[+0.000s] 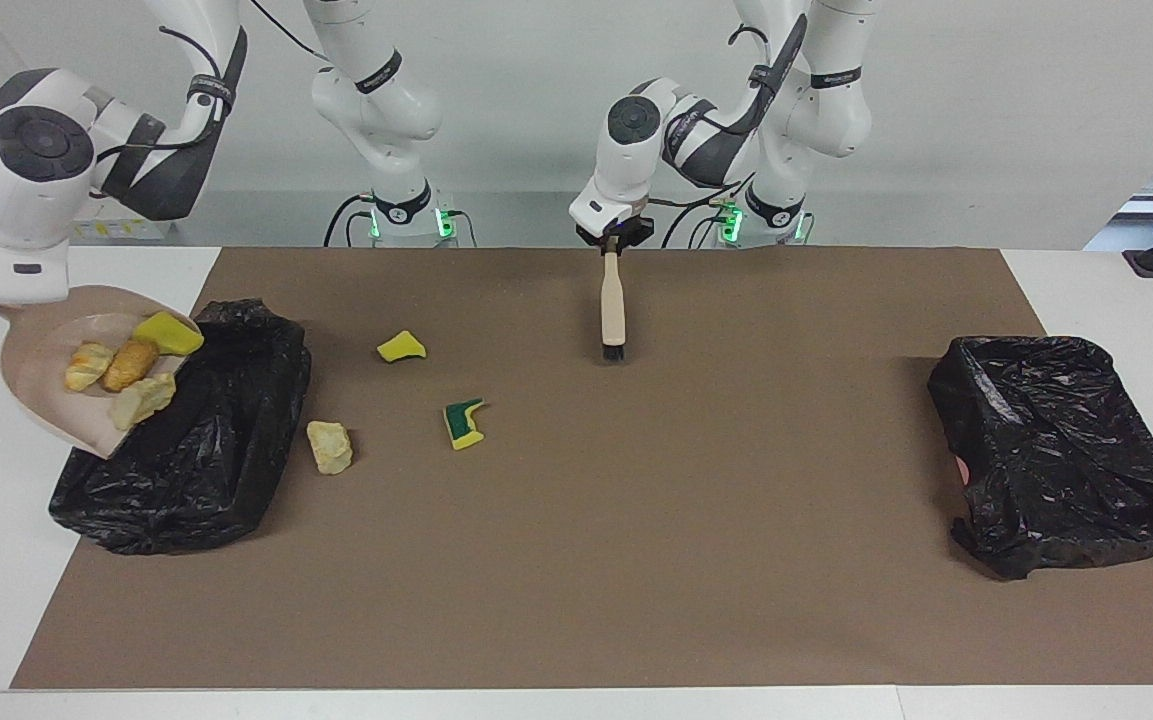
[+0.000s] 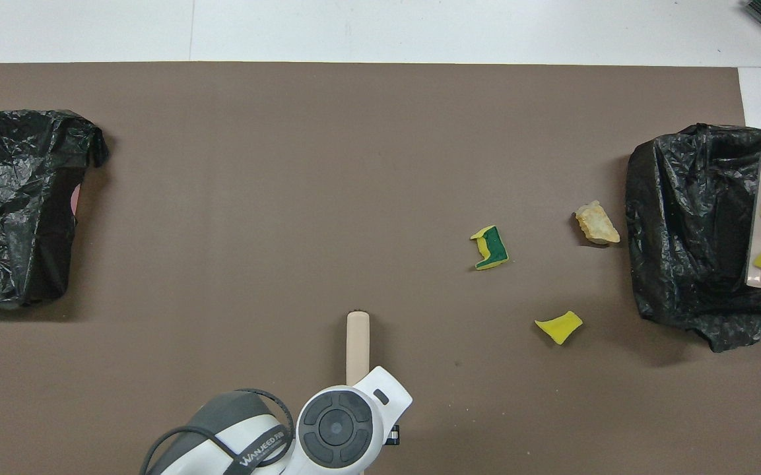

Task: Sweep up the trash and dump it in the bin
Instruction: 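Tip the dustpan with the right gripper to dump trash into the bag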

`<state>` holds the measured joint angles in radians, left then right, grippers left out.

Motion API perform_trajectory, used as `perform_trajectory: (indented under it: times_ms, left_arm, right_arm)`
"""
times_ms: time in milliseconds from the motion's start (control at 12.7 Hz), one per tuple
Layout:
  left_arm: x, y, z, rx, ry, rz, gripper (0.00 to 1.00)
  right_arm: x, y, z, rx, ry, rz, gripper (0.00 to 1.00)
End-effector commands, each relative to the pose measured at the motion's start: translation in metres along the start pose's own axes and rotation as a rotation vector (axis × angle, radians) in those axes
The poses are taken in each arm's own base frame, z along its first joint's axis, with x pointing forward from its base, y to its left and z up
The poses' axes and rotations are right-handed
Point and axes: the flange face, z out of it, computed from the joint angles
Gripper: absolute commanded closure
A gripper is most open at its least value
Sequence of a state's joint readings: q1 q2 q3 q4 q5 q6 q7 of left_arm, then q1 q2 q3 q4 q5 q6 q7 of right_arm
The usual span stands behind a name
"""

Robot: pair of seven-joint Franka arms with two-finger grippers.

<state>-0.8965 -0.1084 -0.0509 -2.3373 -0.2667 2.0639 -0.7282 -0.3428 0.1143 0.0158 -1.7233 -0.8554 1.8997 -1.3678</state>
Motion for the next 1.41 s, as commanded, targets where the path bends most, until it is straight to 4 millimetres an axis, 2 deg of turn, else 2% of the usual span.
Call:
perform_trajectory:
  times_ms: [0, 393, 550, 629, 1022, 1336]
  left_arm:
    - [-0.007, -0.006, -0.001, -0.023, 0.002, 0.006, 1.00]
    - [-0.018, -0.001, 0.001, -0.020, 0.003, -0.030, 1.00]
    - [-0.035, 0.009, 0.016, -0.002, -0.002, -0.028, 1.00]
    - [-0.036, 0.007, 0.019, 0.000, -0.002, -0.047, 1.00]
    - [-0.041, 0.000, 0.025, -0.021, 0.023, -0.044, 1.00]
    - [-0.038, -0.005, 0.028, -0.048, -0.017, -0.080, 1.00]
  right_arm:
    - [-0.001, -0.007, -0.005, -0.004, -0.031, 0.005, 1.00]
    - [0.000, -0.006, -0.009, -0.013, -0.031, -0.005, 1.00]
    - [0.002, -0.003, -0.014, -0.041, -0.053, -0.018, 1.00]
    - [0.005, -0.001, -0.022, -0.061, -0.074, -0.034, 1.00]
    - [-0.013, -0.005, -0.038, -0.098, -0.147, -0.055, 1.00]
    - [-0.010, -0.001, -0.067, -0.200, -0.188, -0.150, 1.00]
